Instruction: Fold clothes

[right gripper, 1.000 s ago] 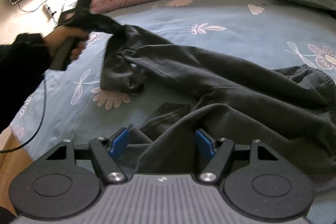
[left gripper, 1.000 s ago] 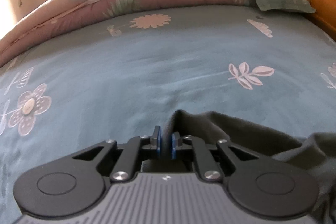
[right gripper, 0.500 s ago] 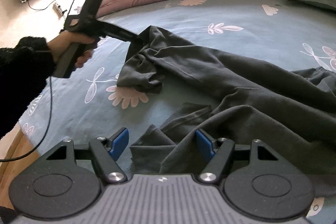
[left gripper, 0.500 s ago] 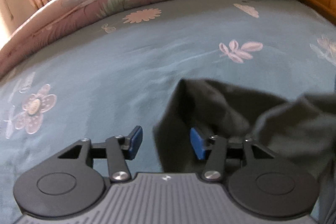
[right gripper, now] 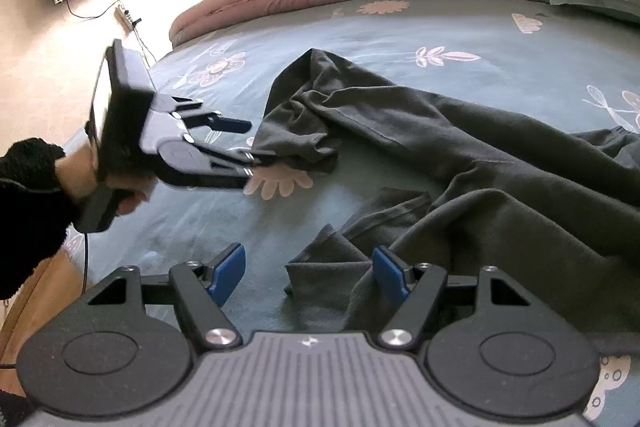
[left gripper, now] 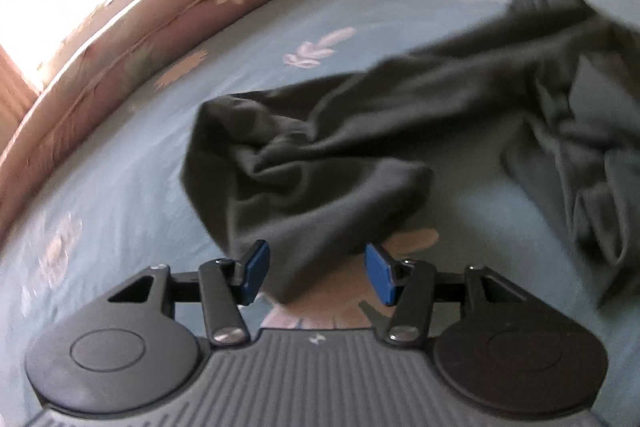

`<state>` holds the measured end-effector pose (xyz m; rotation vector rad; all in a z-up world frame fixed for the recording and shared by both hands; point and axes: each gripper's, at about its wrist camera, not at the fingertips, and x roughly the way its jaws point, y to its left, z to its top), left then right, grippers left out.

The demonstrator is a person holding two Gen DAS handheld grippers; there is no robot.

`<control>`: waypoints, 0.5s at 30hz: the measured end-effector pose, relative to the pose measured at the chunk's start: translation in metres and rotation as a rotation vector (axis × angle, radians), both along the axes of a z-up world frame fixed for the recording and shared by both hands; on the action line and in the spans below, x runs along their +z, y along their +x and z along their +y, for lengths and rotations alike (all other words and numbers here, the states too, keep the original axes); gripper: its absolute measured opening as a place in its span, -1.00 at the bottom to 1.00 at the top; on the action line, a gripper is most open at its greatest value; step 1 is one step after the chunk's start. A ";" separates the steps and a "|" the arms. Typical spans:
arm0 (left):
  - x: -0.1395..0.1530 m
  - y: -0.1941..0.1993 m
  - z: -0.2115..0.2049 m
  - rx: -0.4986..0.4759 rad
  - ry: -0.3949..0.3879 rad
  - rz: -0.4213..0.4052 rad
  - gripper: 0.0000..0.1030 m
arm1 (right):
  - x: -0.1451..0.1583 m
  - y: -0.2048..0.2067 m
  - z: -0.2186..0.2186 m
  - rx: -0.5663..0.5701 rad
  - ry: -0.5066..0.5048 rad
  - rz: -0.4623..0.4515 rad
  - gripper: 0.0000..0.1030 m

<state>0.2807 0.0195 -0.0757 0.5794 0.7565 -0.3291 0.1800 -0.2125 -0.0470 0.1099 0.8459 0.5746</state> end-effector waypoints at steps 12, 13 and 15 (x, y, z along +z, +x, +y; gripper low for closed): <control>-0.007 0.002 -0.008 -0.012 0.104 -0.099 -0.81 | -0.001 -0.002 -0.001 -0.015 -0.023 0.004 0.46; -0.004 0.001 -0.003 -0.001 0.104 -0.096 -0.81 | -0.001 -0.001 -0.001 -0.017 -0.025 0.003 0.46; 0.001 0.000 0.013 0.021 0.112 -0.094 -0.81 | 0.000 0.000 -0.001 -0.021 -0.023 0.001 0.46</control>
